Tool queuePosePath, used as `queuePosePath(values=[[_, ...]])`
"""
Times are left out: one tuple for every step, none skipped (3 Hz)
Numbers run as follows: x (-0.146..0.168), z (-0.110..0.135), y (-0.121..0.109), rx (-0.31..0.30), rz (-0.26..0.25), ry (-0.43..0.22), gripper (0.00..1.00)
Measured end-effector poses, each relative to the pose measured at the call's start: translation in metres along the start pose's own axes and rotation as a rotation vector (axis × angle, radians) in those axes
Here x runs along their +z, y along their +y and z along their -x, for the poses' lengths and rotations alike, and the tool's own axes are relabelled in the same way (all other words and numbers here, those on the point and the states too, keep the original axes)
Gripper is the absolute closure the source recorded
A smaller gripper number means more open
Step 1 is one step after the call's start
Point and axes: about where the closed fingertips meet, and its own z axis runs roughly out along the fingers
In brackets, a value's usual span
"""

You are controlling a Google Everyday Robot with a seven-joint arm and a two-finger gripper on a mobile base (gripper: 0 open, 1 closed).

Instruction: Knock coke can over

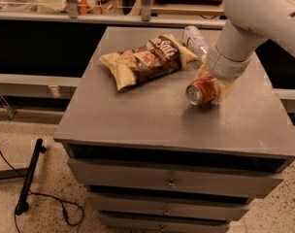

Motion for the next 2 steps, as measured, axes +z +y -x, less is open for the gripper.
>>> queuePosePath(values=[[0.0016, 0.0022, 0.0026, 0.009, 0.004, 0.006, 0.35], [-0.0009, 0.0010, 0.0017, 0.022, -0.003, 0.017, 0.12]])
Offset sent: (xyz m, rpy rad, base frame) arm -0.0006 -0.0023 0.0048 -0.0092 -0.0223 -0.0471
